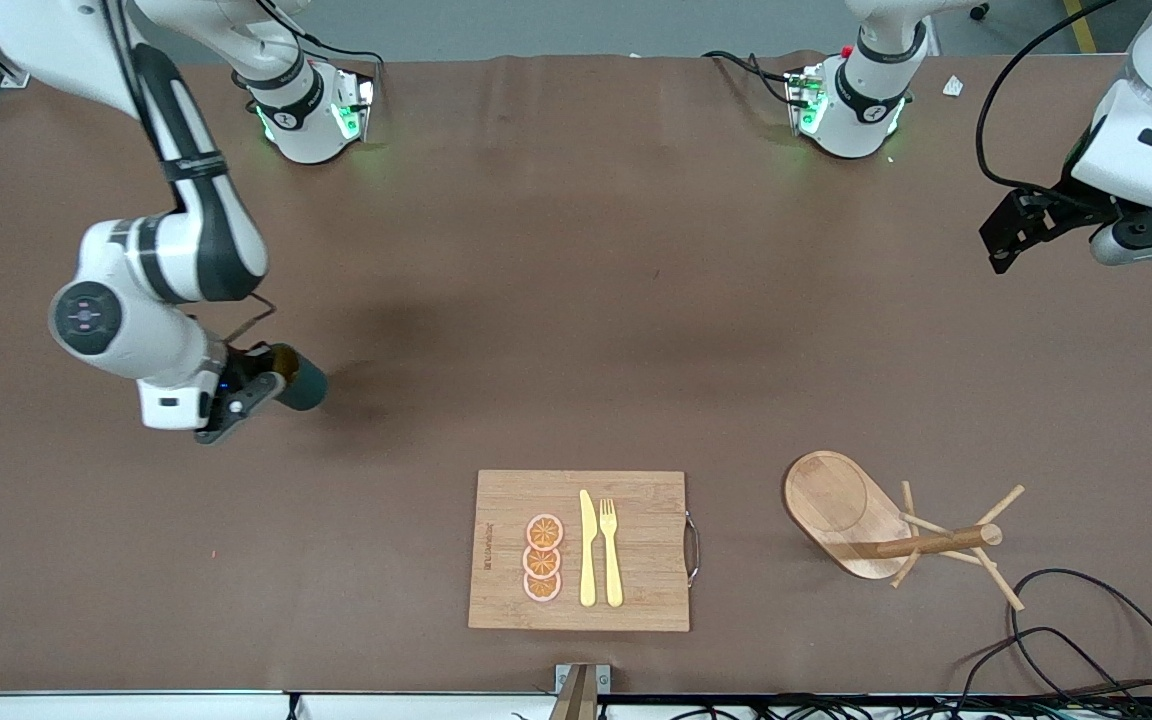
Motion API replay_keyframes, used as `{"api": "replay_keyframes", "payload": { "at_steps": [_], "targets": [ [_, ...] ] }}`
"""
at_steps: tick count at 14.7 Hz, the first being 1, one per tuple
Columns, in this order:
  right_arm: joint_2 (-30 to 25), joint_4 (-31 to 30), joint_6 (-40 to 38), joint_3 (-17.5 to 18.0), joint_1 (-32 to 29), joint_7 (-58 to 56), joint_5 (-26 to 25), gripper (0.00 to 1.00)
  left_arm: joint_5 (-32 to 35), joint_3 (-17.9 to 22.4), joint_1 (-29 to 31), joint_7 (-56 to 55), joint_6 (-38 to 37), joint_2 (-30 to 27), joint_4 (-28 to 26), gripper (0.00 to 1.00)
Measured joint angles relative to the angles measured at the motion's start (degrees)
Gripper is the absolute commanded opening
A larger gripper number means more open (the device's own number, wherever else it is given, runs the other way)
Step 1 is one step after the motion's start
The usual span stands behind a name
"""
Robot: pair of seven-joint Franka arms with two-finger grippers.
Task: Transfer cup from left to right arm and place
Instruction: 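Carry the mug away with the right gripper while the left gripper retracts, then lower the mug onto the table and open the right gripper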
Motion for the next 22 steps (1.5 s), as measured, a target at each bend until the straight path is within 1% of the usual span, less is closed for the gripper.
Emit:
{"api": "replay_keyframes", "payload": {
  "at_steps": [1,2,3,5,6,7,9,11,15,22],
  "targets": [
    [-0.1,-0.6,0.6,0.0,-2.0,-4.5,0.0,0.02,0.0,0.5,-0.2,1.7,0.0,0.0,0.1,1.0],
    [-0.2,-1.4,1.6,0.0,-4.0,-9.0,0.0,0.02,-0.3,1.9,-1.1,3.6,0.0,0.0,0.3,1.0],
    [-0.2,-2.2,2.7,0.0,-5.8,-12.8,0.0,0.02,-1.3,4.4,-2.8,5.6,0.0,0.0,0.5,1.0],
    [-0.2,-3.6,4.3,0.0,-9.1,-17.2,0.0,0.01,-3.2,11.1,-7.7,8.6,-0.2,0.0,0.7,1.0],
    [-0.2,-4.0,4.5,0.0,-10.0,-17.9,0.0,0.01,-3.8,13.5,-9.4,9.5,-0.9,0.0,0.8,1.0],
    [-0.2,-4.2,4.5,0.0,-10.4,-17.9,0.0,0.01,-3.9,14.7,-10.3,10.3,-2.3,0.0,0.8,1.0],
    [-0.2,-4.4,4.5,0.0,-10.5,-16.7,0.0,0.01,-3.9,14.9,-10.8,10.8,-4.8,0.0,1.0,1.0],
    [-0.2,-4.6,4.5,0.1,-10.5,-13.5,-0.3,0.01,-3.9,14.8,-11.0,10.8,-5.6,0.0,1.1,1.0],
    [-0.2,-5.0,4.5,0.4,-10.4,-7.1,-3.7,0.01,-4.1,14.8,-11.0,10.7,-6.0,-0.1,1.1,1.0],
    [1.3,-5.5,4.4,0.4,-10.4,-5.5,-4.3,0.02,-4.1,15.1,-10.7,10.7,-7.0,-0.4,1.1,1.0]
  ]
}}
